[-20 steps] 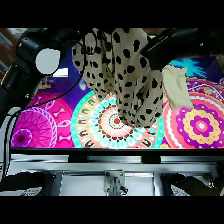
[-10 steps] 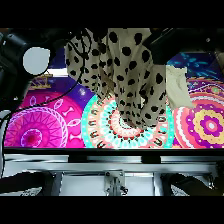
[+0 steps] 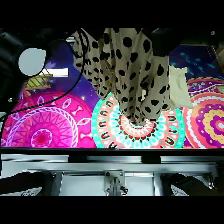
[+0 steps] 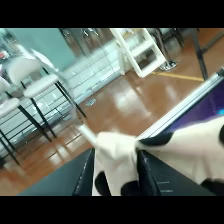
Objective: Fold the shirts.
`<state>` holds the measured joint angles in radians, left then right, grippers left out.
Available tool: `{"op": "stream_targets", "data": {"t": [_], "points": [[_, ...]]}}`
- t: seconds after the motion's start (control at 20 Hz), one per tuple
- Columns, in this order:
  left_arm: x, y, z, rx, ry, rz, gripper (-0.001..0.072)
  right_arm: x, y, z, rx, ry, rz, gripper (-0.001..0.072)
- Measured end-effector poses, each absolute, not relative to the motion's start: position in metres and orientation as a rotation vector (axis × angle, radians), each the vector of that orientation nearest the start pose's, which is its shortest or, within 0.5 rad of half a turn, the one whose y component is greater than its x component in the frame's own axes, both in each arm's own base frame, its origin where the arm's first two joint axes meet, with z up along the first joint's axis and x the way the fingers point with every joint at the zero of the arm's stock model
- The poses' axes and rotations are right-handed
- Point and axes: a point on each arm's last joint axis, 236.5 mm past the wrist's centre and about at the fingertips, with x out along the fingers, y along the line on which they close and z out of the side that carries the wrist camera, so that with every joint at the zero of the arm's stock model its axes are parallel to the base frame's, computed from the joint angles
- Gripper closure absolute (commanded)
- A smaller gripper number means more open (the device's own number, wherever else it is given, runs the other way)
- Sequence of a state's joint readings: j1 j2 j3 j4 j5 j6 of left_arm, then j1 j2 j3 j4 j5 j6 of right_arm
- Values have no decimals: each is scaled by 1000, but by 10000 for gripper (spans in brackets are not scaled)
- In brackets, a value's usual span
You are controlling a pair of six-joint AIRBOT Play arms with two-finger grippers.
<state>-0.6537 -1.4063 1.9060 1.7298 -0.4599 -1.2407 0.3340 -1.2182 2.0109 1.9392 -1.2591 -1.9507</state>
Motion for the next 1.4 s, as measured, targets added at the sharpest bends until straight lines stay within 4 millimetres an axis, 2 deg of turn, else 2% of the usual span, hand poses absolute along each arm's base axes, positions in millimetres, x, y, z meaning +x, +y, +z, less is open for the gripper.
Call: {"op": "stream_targets", "data": {"t": [0.15, 0.3, 0.4, 0.5, 0.65, 0.9, 1.05, 1.2, 1.4], "points": [[445, -303, 430, 438, -208, -527, 377, 366, 210, 386, -252, 340, 715, 645], [439, -286, 448, 430, -236, -499, 377, 372, 191, 399, -284, 292, 625, 645], [433, -278, 458, 425, -251, -488, 377, 374, 167, 412, -297, 264, 521, 645], [425, -270, 470, 417, -273, -479, 377, 372, 134, 425, -311, 246, 389, 645], [419, -263, 476, 414, -276, -471, 378, 357, 79, 455, -301, 185, 177, 645], [420, -256, 459, 436, -186, -474, 377, 312, -23, 502, -268, 83, -212, 645], [421, -255, 448, 446, -140, -480, 378, 282, -73, 510, -261, 87, -408, 644], [424, -251, 442, 452, -114, -475, 378, 262, -98, 509, -249, 109, -515, 644], [428, -244, 440, 454, -100, -459, 378, 248, -116, 504, -223, 138, -598, 644]]}}
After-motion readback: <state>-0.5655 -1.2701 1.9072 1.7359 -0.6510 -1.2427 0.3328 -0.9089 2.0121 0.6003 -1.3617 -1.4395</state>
